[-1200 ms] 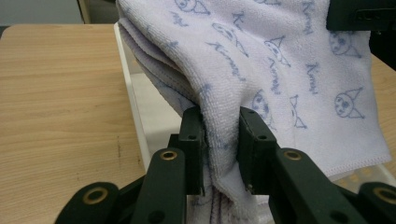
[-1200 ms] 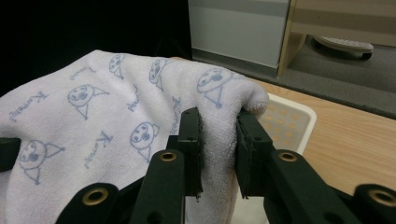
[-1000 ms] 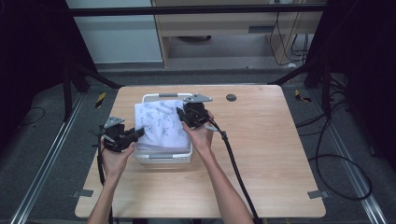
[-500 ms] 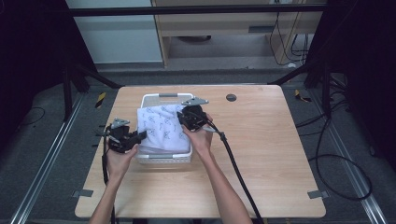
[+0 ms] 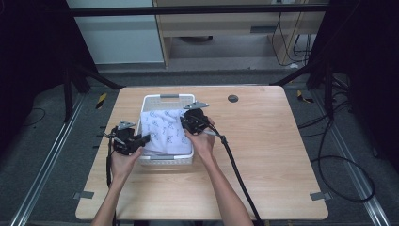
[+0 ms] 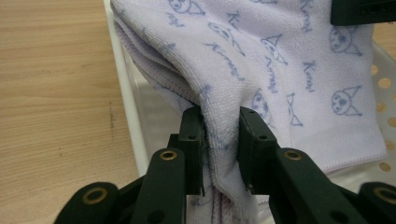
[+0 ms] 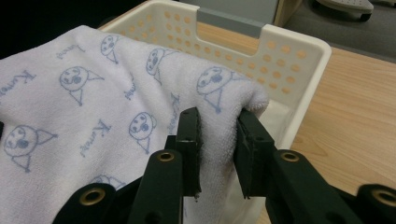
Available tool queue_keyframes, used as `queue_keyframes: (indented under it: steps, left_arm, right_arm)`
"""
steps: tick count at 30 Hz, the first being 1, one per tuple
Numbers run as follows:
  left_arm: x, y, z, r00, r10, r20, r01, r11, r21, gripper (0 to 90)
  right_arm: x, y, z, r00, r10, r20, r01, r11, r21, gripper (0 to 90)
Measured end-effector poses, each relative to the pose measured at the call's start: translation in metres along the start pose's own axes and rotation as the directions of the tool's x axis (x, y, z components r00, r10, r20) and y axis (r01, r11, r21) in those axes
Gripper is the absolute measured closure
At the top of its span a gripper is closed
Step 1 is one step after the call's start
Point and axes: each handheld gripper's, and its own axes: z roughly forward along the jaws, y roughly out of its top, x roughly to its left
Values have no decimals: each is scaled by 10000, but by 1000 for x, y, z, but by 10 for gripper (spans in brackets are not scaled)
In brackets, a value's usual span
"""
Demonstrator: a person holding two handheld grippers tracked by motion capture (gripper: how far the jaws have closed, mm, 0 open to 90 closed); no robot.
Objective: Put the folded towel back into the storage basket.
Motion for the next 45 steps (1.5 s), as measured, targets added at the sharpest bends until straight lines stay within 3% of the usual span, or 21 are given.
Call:
queue_keyframes:
  steps: [7,11,17,21,26,32,36,40,45]
  left_arm:
    - [0,-1,4,9998,6,-187,-2,9998,212,685]
    - [0,1,-2,9979,73,-641,-83,9998,-157,660]
    - [3,2,-14,9988,-221,-430,188,9970,-755,612]
    - [-1,2,-21,9996,-59,-279,30,9944,-1053,581]
    - [-9,1,-31,9996,262,-113,-275,9905,-1347,516]
    - [-17,-5,-44,9985,552,59,-535,9853,-1623,445]
    - [-19,-14,-53,9970,765,151,-725,9812,-1788,414]
    - [-19,-21,-58,9972,729,190,-680,9794,-1901,383]
    - [-23,-27,-61,9958,886,212,-826,9766,-1987,345]
  right_arm:
    - [0,-4,2,9994,-234,250,229,9996,168,674]
    - [1,-3,0,9969,-579,532,584,9983,-68,620]
    - [-2,-2,-10,9969,-606,496,619,9977,-261,580]
    - [-6,-2,-20,9969,-663,420,677,9972,-313,546]
    - [-16,-6,-39,9981,-575,222,585,9973,-449,480]
    - [-32,-14,-69,9972,-601,447,630,9958,-668,336]
    - [-46,-22,-92,9987,-325,385,356,9959,-826,268]
    - [-59,-33,-111,9998,-54,182,69,9963,-855,235]
    - [-76,-51,-133,9990,-281,361,308,9964,-788,198]
